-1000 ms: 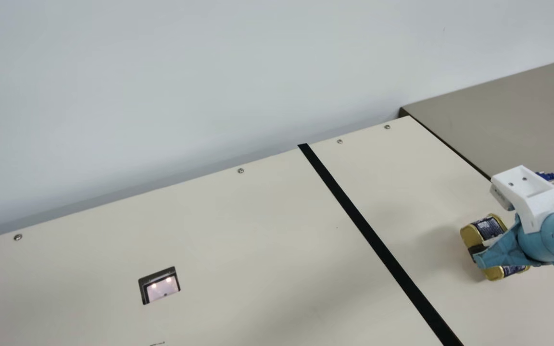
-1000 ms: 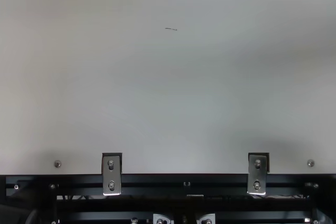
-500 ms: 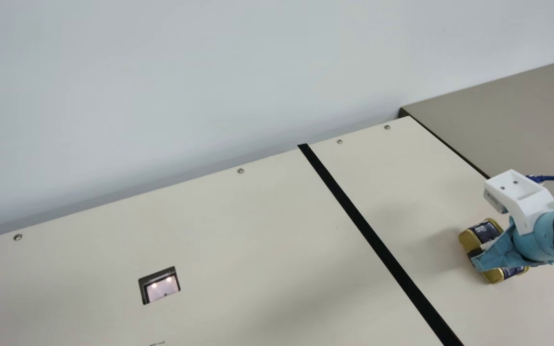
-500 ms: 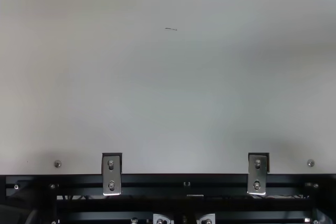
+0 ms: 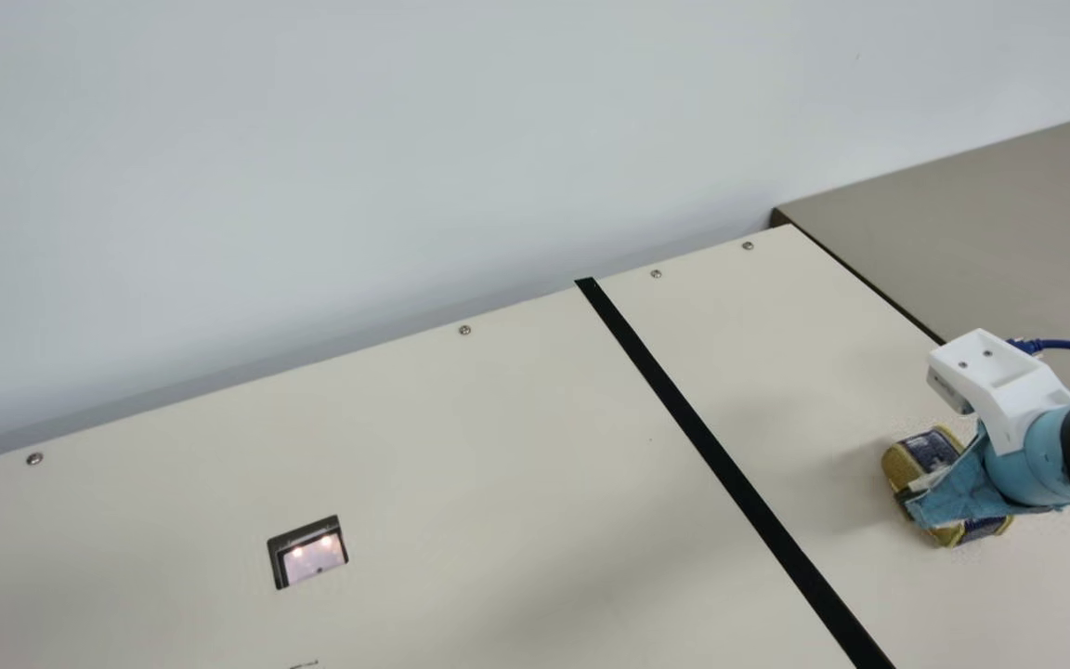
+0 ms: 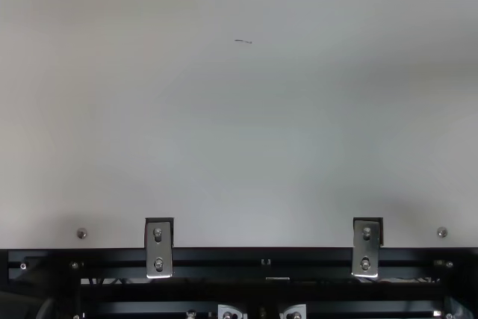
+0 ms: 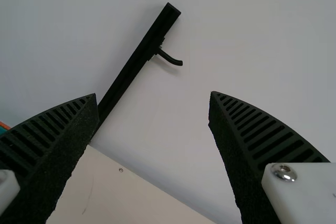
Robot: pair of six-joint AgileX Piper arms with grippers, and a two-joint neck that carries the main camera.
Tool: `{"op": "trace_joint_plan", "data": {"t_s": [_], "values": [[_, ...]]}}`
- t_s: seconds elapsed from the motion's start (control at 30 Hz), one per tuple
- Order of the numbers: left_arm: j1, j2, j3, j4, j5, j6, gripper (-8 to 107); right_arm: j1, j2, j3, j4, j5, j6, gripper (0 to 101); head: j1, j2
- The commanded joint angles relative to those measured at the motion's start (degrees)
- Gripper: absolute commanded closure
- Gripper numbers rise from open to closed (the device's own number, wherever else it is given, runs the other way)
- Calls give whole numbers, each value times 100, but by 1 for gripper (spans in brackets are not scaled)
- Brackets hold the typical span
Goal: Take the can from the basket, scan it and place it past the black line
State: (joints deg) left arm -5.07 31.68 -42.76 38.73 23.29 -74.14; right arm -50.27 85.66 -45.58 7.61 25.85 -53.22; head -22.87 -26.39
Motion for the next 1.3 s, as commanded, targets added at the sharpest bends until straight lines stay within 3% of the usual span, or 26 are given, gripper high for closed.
{"op": "trace_joint_plan", "data": {"t_s": [0.0, 0.07, 0.1, 0.8, 1.27], "values": [[0, 0, 0, 0, 0, 0, 9, 0, 0, 0, 0, 0, 0, 17, -213, -115], [0, 0, 0, 0, 0, 0, 9, 0, 0, 0, 0, 5, 0, 14, -213, -115], [0, 0, 0, 0, 0, 0, 9, 0, 0, 0, 0, 0, 0, 0, -213, -115], [0, 0, 0, 0, 0, 0, 9, 158, -157, 8, -38, -24, 210, 0, -213, -115], [0, 0, 0, 0, 0, 0, 9, 450, -1532, 431, 1368, -72, -384, 0, -213, -115]]}}
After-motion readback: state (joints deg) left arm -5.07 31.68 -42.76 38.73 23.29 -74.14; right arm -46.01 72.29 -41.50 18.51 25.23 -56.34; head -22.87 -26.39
